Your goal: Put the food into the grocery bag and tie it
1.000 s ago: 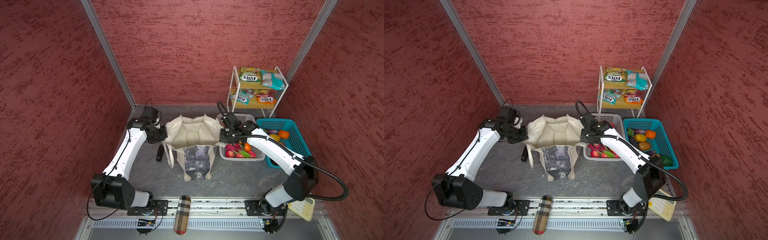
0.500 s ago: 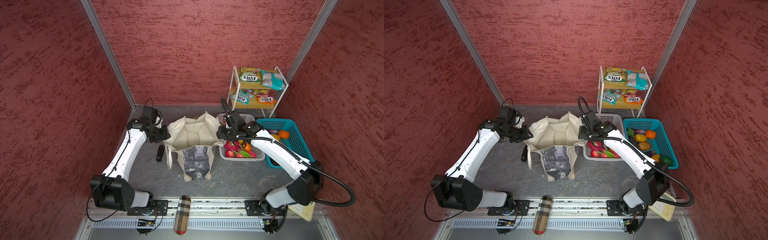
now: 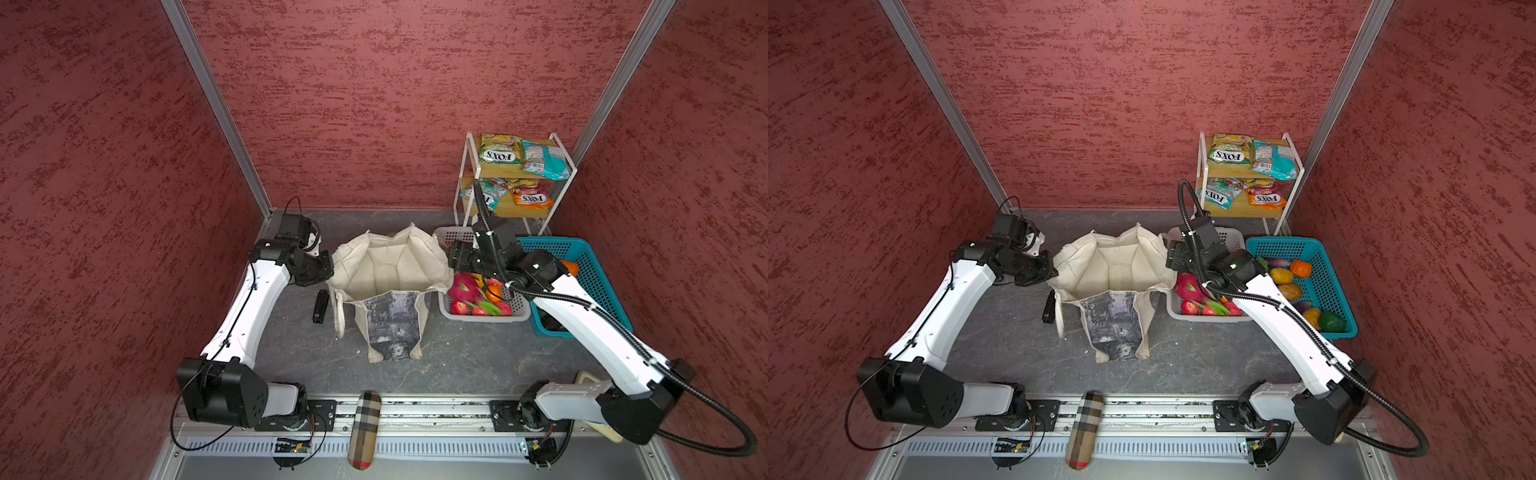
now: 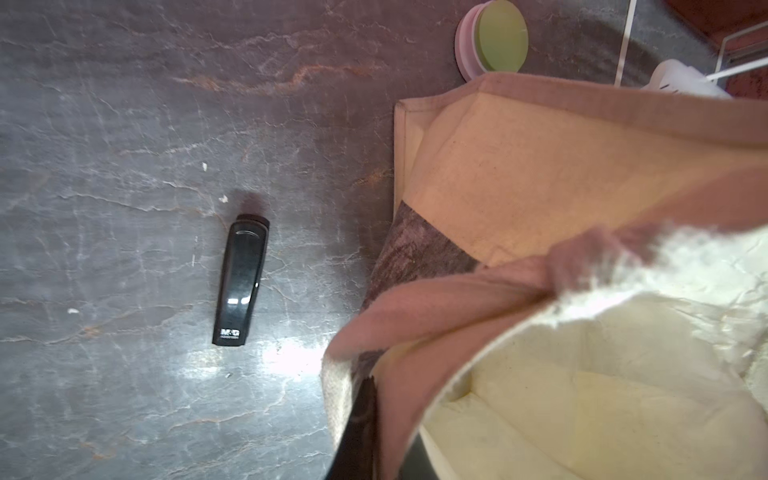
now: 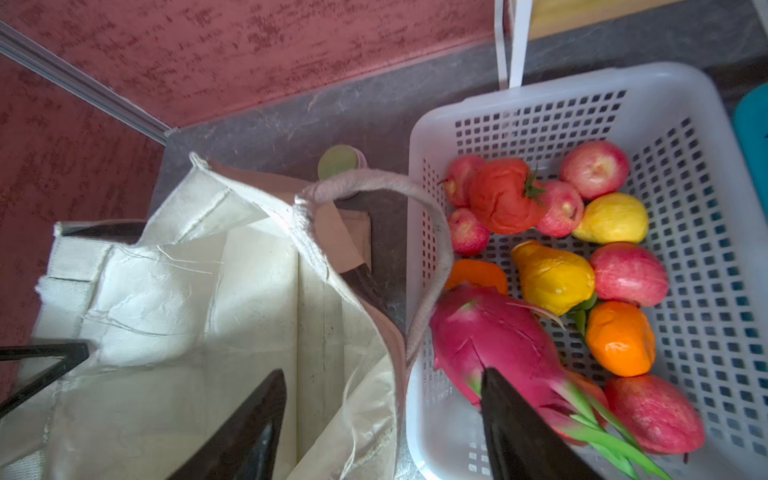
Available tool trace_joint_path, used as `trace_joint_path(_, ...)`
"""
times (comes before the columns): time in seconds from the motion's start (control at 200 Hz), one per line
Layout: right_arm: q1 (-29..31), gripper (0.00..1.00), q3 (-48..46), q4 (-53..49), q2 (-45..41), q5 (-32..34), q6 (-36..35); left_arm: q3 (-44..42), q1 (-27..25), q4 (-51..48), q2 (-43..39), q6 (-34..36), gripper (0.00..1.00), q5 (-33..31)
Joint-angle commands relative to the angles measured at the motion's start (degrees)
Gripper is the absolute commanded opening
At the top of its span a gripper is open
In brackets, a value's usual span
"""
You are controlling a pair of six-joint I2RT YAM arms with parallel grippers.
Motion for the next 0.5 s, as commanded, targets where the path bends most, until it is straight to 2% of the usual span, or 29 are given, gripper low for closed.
trace_joint_path(0.0, -0.3, 0.77, 2.1, -1.3, -0.5, 4.5, -1.0, -0.2, 0.6, 0.2, -0.8, 1.0, 0.02, -0.4)
trace_joint_path(0.04, -0.7, 0.77, 1.9, -1.9, -0.4, 4.4, -1.0, 0.0, 0.8, 0.0, -0.6, 1.2, 0.0, -0.6)
trace_joint_path(0.246, -3.0, 0.8, -1.0, -4.8, -1.1, 3.2, -3.3, -0.9, 1.4, 1.1, -0.5, 1.0, 0.0, -1.3)
trace_joint_path(0.361, -3.9, 0.89, -2.9, -7.0, -1.9, 3.8, -8.2, -0.9, 1.4, 1.2, -0.1, 0.8, 0.0, -1.9)
trace_joint_path(0.496, -3.9, 0.91, -6.5, -6.6, -4.1, 3.6, -17.0, -1.3, 1.7, 1.6, 0.2, 0.8, 0.0, -2.7)
